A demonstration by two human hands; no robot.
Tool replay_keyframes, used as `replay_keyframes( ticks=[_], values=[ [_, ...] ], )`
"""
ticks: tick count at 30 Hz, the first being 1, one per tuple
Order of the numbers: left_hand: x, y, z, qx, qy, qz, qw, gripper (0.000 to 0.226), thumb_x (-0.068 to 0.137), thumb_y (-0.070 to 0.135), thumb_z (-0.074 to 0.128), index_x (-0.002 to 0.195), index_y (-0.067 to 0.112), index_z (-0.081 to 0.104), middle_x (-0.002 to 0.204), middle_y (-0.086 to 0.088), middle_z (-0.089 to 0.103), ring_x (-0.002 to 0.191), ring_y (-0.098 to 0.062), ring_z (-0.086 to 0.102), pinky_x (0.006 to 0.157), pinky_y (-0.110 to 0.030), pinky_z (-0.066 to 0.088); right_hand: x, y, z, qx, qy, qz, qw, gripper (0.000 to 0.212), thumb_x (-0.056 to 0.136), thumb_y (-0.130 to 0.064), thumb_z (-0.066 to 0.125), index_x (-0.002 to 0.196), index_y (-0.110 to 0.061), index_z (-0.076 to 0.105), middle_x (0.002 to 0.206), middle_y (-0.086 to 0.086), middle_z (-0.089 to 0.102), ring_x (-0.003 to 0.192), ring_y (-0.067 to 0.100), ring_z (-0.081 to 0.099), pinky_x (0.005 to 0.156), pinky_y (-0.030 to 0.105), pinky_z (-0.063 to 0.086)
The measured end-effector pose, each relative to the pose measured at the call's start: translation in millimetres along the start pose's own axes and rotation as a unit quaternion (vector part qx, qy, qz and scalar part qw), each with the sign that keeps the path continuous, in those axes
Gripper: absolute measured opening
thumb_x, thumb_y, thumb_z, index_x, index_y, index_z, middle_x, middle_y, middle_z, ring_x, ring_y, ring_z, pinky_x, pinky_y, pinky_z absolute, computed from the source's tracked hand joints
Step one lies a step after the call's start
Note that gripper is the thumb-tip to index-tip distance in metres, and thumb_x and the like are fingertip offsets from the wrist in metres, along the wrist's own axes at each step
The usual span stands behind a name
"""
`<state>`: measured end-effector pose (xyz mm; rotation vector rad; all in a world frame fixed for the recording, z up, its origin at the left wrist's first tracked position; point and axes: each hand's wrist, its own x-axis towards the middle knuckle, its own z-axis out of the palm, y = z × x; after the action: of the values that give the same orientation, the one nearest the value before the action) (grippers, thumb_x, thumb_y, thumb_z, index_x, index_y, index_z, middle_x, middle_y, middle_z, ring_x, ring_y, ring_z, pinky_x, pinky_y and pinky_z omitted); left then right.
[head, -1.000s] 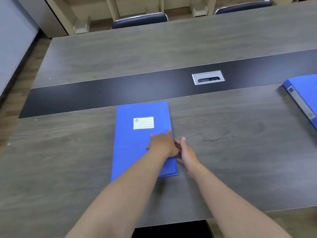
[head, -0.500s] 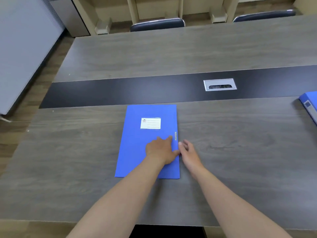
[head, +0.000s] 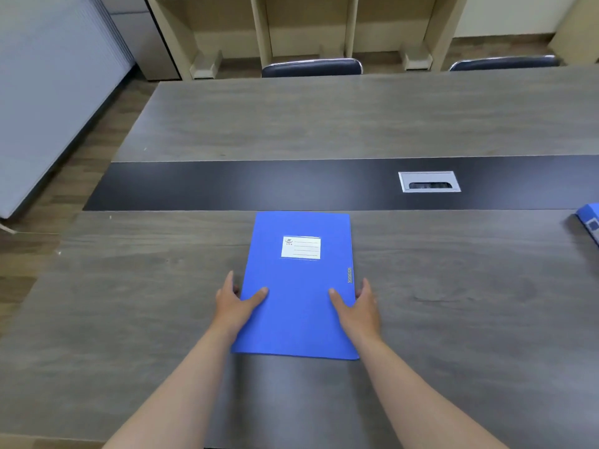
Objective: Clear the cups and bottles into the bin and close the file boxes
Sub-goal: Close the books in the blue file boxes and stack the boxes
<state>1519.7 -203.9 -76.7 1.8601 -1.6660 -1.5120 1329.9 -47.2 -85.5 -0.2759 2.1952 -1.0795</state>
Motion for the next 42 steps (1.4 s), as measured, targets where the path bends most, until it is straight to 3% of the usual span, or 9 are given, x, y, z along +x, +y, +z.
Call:
replay_keyframes(
  ticks=[2,5,11,14,19,23,32,37,42],
  values=[
    [1,-2,0,-0.048,-0.046,0.009,0.998,0.065,0.076,0.034,0.088,0.133,0.029,0.058,0.121,-0.002,0.071,0.1,-0.019,0.073,0.092,-0.046,0.058,-1,-2,7,0.0,0.007,0.001,1.0,0.072,0.071,-0.059,0.07,0.13,-0.023,0.054,0.123,-0.002,0.058,0.119,0.025,0.059,0.098,0.045,0.051],
    [0,-4,-2,-0.103,-0.075,0.03,0.991,0.044,0.075,0.023,0.089,0.113,0.03,0.068,0.109,0.003,0.077,0.093,-0.019,0.076,0.083,-0.044,0.062,-1,0,13,0.023,0.013,0.016,1.0,0.072,0.056,-0.068,0.069,0.117,-0.031,0.059,0.117,-0.006,0.057,0.111,0.021,0.062,0.093,0.047,0.055],
    [4,4,-11,-0.113,-0.1,0.058,0.987,0.064,0.056,0.04,0.093,0.113,0.04,0.065,0.124,0.002,0.066,0.095,-0.017,0.075,0.078,-0.044,0.064,-40,-17,7,0.03,0.061,-0.003,0.998,0.061,0.069,-0.045,0.078,0.123,-0.031,0.055,0.121,-0.004,0.055,0.107,0.018,0.062,0.093,0.044,0.054],
    [-2,18,-14,-0.114,-0.132,0.099,0.98,0.053,0.065,0.03,0.093,0.106,0.044,0.063,0.123,0.004,0.067,0.095,-0.016,0.074,0.079,-0.043,0.063,-61,-21,-4,0.041,0.115,-0.018,0.992,0.071,0.071,-0.041,0.08,0.134,-0.033,0.048,0.126,-0.006,0.055,0.112,0.017,0.06,0.095,0.042,0.053],
    [-33,49,-4,-0.089,-0.175,0.14,0.97,0.07,0.058,0.036,0.093,0.106,0.068,0.052,0.124,0.002,0.061,0.099,-0.019,0.072,0.08,-0.047,0.063,-98,-17,-35,0.083,0.19,-0.025,0.978,0.074,0.07,-0.037,0.081,0.135,-0.034,0.046,0.127,-0.009,0.059,0.115,0.015,0.06,0.096,0.042,0.053],
    [-72,68,14,-0.065,-0.23,0.164,0.957,0.071,0.061,0.035,0.092,0.098,0.076,0.047,0.123,0.002,0.062,0.098,-0.021,0.072,0.079,-0.047,0.063,-132,-2,-69,0.116,0.234,-0.015,0.965,0.073,0.073,-0.035,0.081,0.136,-0.034,0.045,0.13,-0.009,0.058,0.115,0.013,0.06,0.097,0.041,0.053],
    [-185,79,111,-0.025,-0.294,0.224,0.929,0.08,0.057,0.041,0.09,0.12,0.064,0.046,0.126,0.007,0.062,0.1,-0.018,0.071,0.082,-0.046,0.062,-199,69,-187,0.155,0.311,-0.003,0.938,0.066,0.079,-0.032,0.08,0.135,-0.032,0.046,0.122,-0.012,0.059,0.109,0.013,0.061,0.083,0.031,0.049],
    [-269,76,191,-0.005,-0.317,0.254,0.914,0.084,0.058,0.042,0.089,0.126,0.061,0.044,0.129,0.007,0.058,0.105,-0.019,0.067,0.087,-0.047,0.06,-230,133,-278,0.173,0.339,0.006,0.925,0.068,0.072,-0.04,0.08,0.131,-0.038,0.047,0.123,-0.011,0.06,0.111,0.014,0.062,0.093,0.042,0.054],
    [-350,79,268,0.013,-0.329,0.262,0.907,0.089,0.06,0.044,0.088,0.134,0.056,0.041,0.131,0.008,0.054,0.107,-0.018,0.064,0.09,-0.048,0.058,-254,184,-374,0.165,0.349,0.012,0.922,0.074,0.072,-0.042,0.079,0.137,-0.034,0.043,0.126,-0.005,0.057,0.11,0.018,0.061,0.093,0.044,0.055]
  ],
)
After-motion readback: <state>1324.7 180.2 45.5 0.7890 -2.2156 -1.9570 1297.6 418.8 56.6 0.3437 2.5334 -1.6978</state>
